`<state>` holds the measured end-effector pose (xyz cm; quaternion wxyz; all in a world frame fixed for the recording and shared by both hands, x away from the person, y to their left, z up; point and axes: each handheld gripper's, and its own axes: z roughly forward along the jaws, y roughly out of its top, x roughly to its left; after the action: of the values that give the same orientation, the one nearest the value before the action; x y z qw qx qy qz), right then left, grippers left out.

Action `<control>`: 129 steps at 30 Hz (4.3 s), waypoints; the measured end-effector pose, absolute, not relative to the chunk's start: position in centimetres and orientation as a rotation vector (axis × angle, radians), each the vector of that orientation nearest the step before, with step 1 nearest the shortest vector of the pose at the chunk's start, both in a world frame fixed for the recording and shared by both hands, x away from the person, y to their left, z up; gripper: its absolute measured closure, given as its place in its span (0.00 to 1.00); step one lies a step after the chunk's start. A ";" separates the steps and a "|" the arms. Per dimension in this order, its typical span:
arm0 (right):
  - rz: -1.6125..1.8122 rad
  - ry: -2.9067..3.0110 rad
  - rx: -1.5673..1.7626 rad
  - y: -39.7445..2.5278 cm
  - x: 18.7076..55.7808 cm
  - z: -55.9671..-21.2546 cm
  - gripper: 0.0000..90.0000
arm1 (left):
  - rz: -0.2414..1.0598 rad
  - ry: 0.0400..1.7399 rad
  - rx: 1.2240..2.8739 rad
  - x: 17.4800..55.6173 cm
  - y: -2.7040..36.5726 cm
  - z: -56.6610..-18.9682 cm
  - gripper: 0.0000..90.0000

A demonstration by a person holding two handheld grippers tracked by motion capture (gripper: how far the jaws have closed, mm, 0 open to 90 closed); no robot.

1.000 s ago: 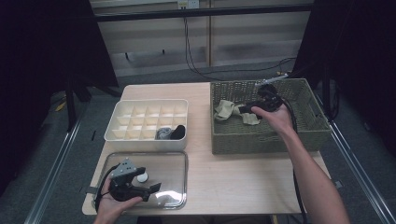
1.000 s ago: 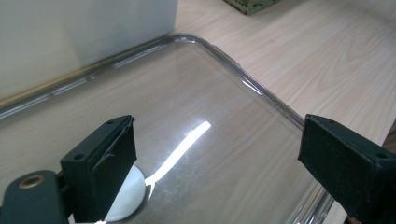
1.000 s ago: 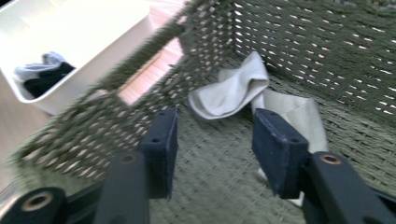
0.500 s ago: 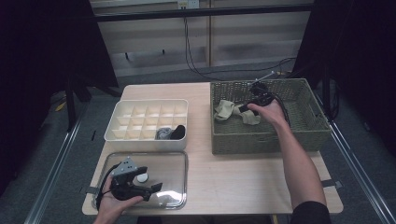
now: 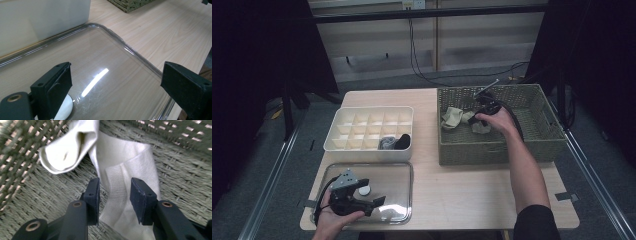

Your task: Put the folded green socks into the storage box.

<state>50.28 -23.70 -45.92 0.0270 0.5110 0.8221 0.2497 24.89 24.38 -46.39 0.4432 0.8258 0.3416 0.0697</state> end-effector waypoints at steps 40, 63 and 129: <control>0.894 2.484 1.590 -23.5 49.6 -43.6 0.96 | 0.181 0.844 2.054 26.1 24.7 -46.6 0.10; 1.172 2.324 1.545 -25.6 46.2 -39.8 0.96 | 0.224 0.823 2.061 25.3 24.9 -46.2 0.10; 1.720 2.068 1.307 -25.9 36.4 -31.4 0.96 | 0.237 0.786 2.065 25.3 24.2 -46.2 0.11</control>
<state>36.36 -25.89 -31.36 0.0755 0.4357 0.6897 0.5734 25.33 24.16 -46.22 0.4435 0.8329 0.3169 0.0957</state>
